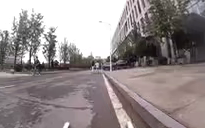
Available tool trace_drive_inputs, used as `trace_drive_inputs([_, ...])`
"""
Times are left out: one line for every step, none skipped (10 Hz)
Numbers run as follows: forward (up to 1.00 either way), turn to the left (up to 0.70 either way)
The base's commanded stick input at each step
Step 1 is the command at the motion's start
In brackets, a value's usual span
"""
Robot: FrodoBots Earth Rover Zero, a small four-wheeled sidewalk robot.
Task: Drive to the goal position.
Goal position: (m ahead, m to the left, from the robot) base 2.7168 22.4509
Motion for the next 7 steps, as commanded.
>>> trace_drive_inputs([0.45,0.27])
trace_drive_inputs([0.45,0.27])
trace_drive_inputs([0.45,0.27])
trace_drive_inputs([0.45,0.27])
trace_drive_inputs([0.45,0.27])
trace_drive_inputs([0.45,0.27])
trace_drive_inputs([0.45,0.27])
